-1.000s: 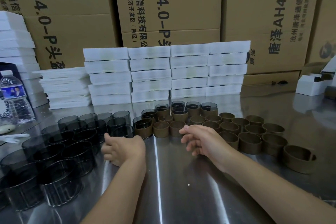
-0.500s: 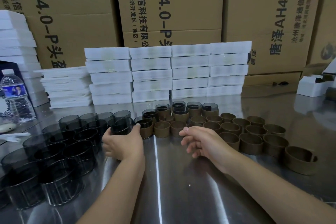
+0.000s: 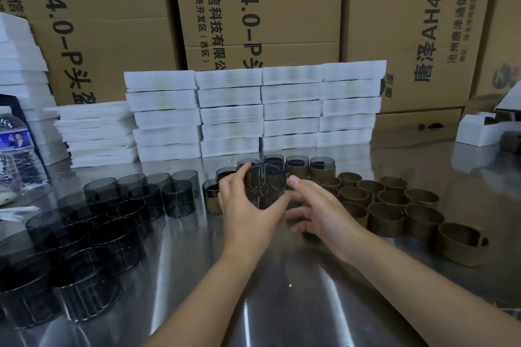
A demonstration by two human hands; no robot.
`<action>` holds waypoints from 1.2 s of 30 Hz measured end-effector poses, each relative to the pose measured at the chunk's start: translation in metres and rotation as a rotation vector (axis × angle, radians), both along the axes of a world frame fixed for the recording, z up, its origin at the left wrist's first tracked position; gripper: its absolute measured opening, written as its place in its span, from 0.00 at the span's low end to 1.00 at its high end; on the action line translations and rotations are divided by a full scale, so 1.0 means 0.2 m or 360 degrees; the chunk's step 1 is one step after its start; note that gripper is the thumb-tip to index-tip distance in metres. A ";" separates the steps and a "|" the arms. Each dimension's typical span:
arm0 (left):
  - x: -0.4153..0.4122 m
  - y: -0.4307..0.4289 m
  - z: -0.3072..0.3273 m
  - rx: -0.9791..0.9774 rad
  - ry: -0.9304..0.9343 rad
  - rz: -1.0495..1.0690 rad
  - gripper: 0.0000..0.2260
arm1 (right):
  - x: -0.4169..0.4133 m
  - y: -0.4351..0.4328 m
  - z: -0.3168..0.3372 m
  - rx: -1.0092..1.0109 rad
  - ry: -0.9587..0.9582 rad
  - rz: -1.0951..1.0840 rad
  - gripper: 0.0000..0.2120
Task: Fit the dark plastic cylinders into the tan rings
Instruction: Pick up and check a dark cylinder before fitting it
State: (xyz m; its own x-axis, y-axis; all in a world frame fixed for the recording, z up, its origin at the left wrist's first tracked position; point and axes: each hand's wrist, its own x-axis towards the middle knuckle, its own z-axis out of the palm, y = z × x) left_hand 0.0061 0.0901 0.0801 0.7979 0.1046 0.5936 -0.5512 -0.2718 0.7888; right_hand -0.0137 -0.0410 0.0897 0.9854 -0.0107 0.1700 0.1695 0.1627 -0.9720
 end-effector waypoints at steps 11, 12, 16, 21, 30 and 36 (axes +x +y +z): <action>0.03 0.01 -0.03 -0.0001 0.0259 -0.0296 0.39 | 0.01 0.00 -0.03 -0.0042 -0.0085 -0.0011 0.08; 0.03 0.01 -0.03 -0.0045 0.0321 -0.0317 0.40 | 0.01 0.00 -0.03 -0.0055 -0.0083 -0.0023 0.08; 0.04 0.02 -0.03 -0.0162 0.0332 -0.0415 0.36 | 0.02 -0.01 -0.04 -0.0093 -0.0063 -0.0050 0.08; 0.04 0.01 -0.02 -0.0098 0.0309 -0.0507 0.38 | 0.02 -0.01 -0.03 -0.0050 -0.0010 -0.0019 0.09; 0.04 0.03 -0.02 -0.0131 0.0376 -0.0600 0.28 | 0.02 -0.02 -0.04 -0.0015 -0.0014 0.0173 0.08; 0.03 0.04 -0.04 -0.0063 0.0360 -0.0563 0.29 | 0.01 -0.02 -0.04 -0.0099 -0.0022 0.0286 0.20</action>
